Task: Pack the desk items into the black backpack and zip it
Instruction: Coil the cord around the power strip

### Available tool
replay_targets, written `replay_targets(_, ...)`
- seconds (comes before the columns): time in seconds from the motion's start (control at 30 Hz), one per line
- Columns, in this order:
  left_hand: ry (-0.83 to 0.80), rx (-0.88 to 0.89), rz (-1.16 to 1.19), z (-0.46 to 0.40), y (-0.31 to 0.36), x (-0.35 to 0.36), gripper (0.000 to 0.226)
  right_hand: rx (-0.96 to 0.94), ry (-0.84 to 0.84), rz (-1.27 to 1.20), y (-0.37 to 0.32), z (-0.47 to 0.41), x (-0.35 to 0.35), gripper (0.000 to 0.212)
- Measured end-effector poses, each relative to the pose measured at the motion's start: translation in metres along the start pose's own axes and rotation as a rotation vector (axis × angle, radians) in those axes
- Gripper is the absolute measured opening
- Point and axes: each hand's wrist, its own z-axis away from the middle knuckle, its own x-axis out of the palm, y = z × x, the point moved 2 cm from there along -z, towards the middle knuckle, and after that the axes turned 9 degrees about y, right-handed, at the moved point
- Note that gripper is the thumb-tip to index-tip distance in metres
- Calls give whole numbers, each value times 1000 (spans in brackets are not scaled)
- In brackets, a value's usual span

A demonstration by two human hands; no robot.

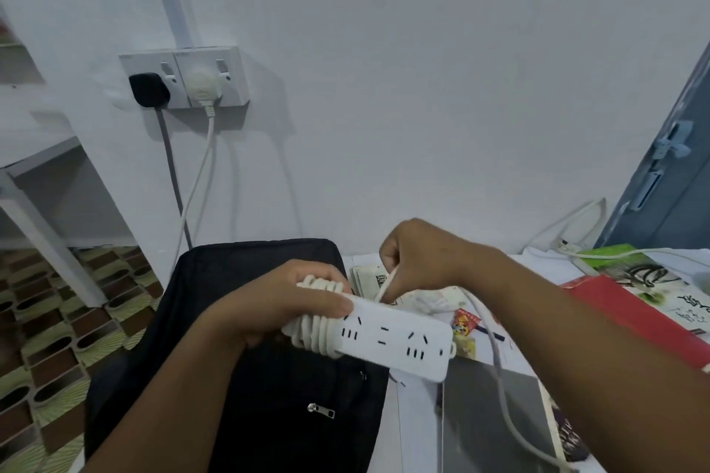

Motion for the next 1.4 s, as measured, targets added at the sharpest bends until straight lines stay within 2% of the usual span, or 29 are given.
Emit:
replay_targets(0.07, -6, -12, -139, -3, 6, 5, 35, -46, 11, 105, -18, 0, -12, 38)
replay_targets(0.13, 55, -5, -274, -11, 4, 11, 28, -88, 57, 233, -35, 1, -19, 31)
replay_targets(0.2, 110, 12, -309, -16, -4, 16, 18, -101, 70, 293, -46, 2, -21, 20)
replay_targets(0.27, 129, 15, -267, -18, -13, 18, 15, -86, 44, 189, -52, 5, -21, 9)
replay_targets(0.37, 225, 10, -147, -16, -25, 15, 16, -78, 16, -25, -50, 15, -14, 8)
replay_targets(0.43, 410, -46, 33, -14, -34, 11, 14, -63, 35, -159, -41, 25, -7, 14)
replay_targets(0.5, 565, -128, 295, -14, -44, 3, 27, -33, 50, -299, -29, 33, 5, 16)
replay_targets(0.6, 584, -162, 486, -14, -48, -3, 34, -7, 134, -434, -9, 38, 35, 17)
replay_targets(0.7, 539, -189, 544, -15, -45, 1, 40, -39, 268, -525, 2, 42, 61, 22)
replay_targets(0.83, 566, -191, 518, -16, -44, 10, 62, -126, 313, -482, 3, 45, 80, 21)
replay_targets(0.97, 649, -165, 420, -15, -40, 10, 39, -104, 350, -528, 8, 45, 84, 23)
replay_targets(1.07, 565, -112, 451, -15, -39, 7, 43, 22, 268, -560, 16, 43, 82, 21)
replay_targets(1.2, 336, -16, 440, -11, -34, 2, 49, 121, 22, -434, 23, 42, 74, 60)
replay_targets(1.23, 294, 4, 403, -9, -32, 1, 50, 99, 9, -363, 28, 39, 71, 57)
replay_targets(1.33, 156, 31, 255, -5, -23, 1, 48, 110, 13, -139, 35, 25, 47, 15)
replay_targets(1.37, 103, 34, 178, -5, -18, 3, 47, 99, 36, -83, 32, 19, 38, 15)
replay_targets(1.4, 52, 41, 70, -5, -13, 7, 44, 83, 55, -46, 28, 14, 29, 35)
